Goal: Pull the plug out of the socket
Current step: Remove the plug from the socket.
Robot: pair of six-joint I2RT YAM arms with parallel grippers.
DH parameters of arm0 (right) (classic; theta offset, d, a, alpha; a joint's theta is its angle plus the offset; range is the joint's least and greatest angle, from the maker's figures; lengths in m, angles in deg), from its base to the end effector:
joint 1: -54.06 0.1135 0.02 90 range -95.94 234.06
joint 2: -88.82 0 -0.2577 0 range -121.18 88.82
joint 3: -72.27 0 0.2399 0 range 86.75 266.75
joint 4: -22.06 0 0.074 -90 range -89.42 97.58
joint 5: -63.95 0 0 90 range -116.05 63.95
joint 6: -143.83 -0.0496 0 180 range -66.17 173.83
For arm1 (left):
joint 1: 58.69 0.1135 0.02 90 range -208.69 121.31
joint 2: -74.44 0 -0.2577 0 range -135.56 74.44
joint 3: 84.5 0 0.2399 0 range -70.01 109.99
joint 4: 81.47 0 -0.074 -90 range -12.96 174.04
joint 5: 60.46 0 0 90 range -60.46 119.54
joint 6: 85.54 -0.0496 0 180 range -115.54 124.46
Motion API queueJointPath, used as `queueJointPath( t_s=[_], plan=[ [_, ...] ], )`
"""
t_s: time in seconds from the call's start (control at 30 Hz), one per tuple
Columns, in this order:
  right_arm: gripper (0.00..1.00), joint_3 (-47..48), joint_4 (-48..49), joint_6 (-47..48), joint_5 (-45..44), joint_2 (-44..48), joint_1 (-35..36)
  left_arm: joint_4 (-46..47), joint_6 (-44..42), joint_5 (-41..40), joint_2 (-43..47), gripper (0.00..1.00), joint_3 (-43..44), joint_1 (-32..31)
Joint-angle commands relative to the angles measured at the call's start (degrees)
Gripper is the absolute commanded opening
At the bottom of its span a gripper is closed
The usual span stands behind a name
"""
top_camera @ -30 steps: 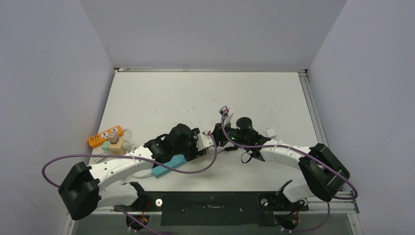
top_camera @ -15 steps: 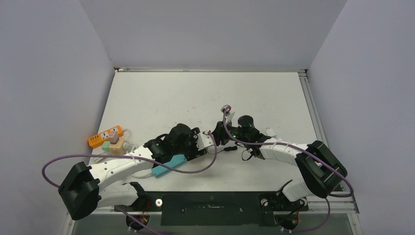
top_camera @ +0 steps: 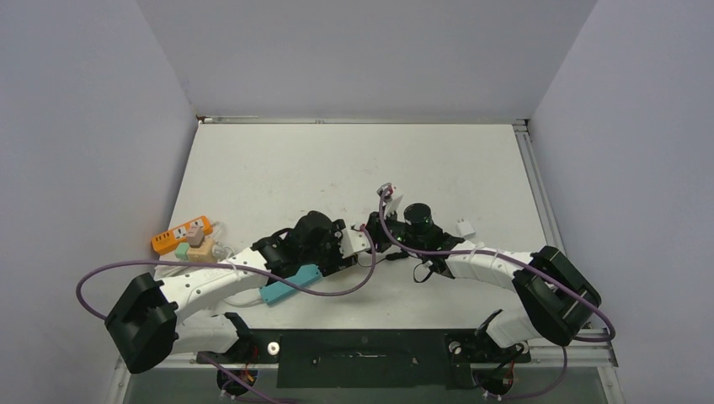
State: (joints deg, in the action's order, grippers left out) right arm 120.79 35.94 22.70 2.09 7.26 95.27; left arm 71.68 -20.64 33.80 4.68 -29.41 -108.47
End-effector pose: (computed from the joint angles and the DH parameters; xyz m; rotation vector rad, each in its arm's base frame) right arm 0.2061 0.2116 0.1990 -0.5469 2.0203 1.2818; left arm 0.1621 -0.1974 0.2127 1.4363 1.8122 -0.3065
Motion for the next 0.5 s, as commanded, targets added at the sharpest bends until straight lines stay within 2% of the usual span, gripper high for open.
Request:
queueJointPath(
  t_s=[0.0,0.2,0.37,0.47],
  plan=[
    [0.05,0.6,2.8,1.7,-2.8,2.4,2.3,1.4,0.4,1.7,-0.5,0.00,4.0,-0.1],
    [0.05,0.9,2.2,1.6,-2.6,2.0,1.9,1.5,0.4,1.2,-0.3,0.00,3.9,-0.1],
    [0.05,-1.3,6.2,-2.1,3.8,2.2,-3.9,1.5,0.1,1.2,0.0,0.00,3.7,-0.1],
    [0.05,-1.1,5.7,-2.2,4.8,2.0,-5.8,1.6,0.1,1.5,0.1,0.00,3.6,-0.1]
  ],
)
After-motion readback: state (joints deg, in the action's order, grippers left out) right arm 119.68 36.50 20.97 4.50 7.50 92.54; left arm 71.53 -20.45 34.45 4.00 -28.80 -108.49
